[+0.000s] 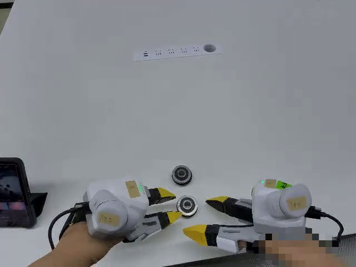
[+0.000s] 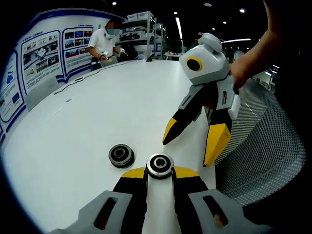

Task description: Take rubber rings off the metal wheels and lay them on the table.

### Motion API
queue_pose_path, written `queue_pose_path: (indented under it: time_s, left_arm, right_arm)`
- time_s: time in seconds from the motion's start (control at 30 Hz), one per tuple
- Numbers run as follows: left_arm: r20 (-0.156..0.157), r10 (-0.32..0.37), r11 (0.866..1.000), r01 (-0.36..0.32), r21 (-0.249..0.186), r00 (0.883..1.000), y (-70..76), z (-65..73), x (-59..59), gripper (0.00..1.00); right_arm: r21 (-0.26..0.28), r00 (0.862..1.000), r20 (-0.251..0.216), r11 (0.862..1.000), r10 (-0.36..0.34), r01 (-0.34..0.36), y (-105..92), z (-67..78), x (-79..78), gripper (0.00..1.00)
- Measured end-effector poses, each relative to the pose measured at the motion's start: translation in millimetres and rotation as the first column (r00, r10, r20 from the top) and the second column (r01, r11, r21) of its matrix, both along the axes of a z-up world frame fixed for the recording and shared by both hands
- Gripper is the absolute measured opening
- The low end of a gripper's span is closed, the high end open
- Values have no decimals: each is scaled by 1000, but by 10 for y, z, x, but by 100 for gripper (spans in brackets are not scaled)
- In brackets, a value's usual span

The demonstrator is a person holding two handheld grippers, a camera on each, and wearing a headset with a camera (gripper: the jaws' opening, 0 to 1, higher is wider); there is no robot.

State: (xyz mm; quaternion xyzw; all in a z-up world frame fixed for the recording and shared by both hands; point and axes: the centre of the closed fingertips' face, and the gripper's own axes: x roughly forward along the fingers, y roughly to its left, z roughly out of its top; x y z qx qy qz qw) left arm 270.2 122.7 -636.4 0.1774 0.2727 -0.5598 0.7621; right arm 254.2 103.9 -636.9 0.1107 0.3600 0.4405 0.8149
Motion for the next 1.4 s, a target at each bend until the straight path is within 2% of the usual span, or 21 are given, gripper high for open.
queue_pose_path:
  time_s: [0.27,0.53,0.97,1.4]
  left_arm:
    - [15,-37,999,36,32,999,-86,-48,14,17]
    - [21,-82,995,80,66,996,-133,-95,9,17]
    - [7,-99,990,98,100,995,-156,-180,35,15]
    - [0,-88,993,88,79,996,-169,-179,34,13]
  right_arm:
    - [17,1000,-7,1000,-10,10,3,6,31,57]
    - [57,998,-45,998,-35,38,-13,17,34,56]
    - [82,996,-67,995,-59,65,-29,1,23,56]
    - [145,989,-122,985,-79,96,25,27,68,55]
